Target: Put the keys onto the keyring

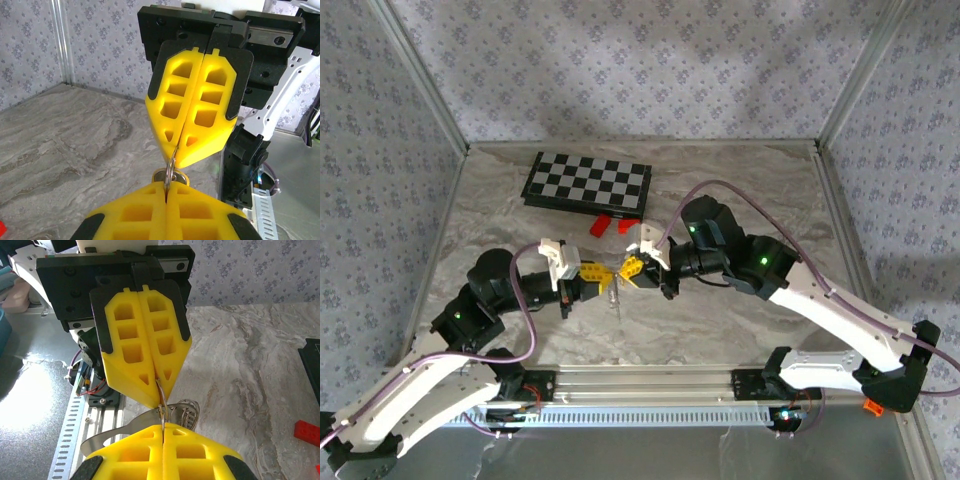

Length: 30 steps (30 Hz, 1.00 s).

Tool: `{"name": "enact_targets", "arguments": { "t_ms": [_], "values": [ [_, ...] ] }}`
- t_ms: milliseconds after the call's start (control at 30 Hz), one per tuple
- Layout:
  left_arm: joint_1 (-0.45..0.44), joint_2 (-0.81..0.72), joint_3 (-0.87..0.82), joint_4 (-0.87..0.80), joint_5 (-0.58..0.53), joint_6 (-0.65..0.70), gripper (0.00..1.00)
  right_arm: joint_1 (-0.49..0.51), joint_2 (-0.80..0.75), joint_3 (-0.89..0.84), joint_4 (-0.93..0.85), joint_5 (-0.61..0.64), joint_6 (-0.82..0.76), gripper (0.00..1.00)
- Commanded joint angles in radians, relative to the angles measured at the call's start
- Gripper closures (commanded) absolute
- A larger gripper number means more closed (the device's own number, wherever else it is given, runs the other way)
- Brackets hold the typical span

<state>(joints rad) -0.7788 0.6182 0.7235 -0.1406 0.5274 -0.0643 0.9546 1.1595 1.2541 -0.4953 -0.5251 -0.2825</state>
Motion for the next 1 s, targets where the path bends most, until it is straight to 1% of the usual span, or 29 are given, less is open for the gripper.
{"name": "enact_targets", "arguments": {
  "t_ms": [0, 600, 967],
  "values": [
    [0.005, 0.004, 0.045, -0.001, 0.001, 0.021, 1.00, 0.015, -0.004, 0.036, -0.021, 0.010, -0.023, 1.00],
    [0.005, 0.023, 0.081, -0.089, -0.004, 0.061, 1.00, 0.019, 0.008, 0.040, -0.031, 0.034, -0.030, 1.00],
    [0.005, 0.041, 0.104, -0.137, -0.003, 0.084, 1.00, 0.026, 0.019, 0.035, -0.023, 0.028, -0.032, 1.00]
  ]
}}
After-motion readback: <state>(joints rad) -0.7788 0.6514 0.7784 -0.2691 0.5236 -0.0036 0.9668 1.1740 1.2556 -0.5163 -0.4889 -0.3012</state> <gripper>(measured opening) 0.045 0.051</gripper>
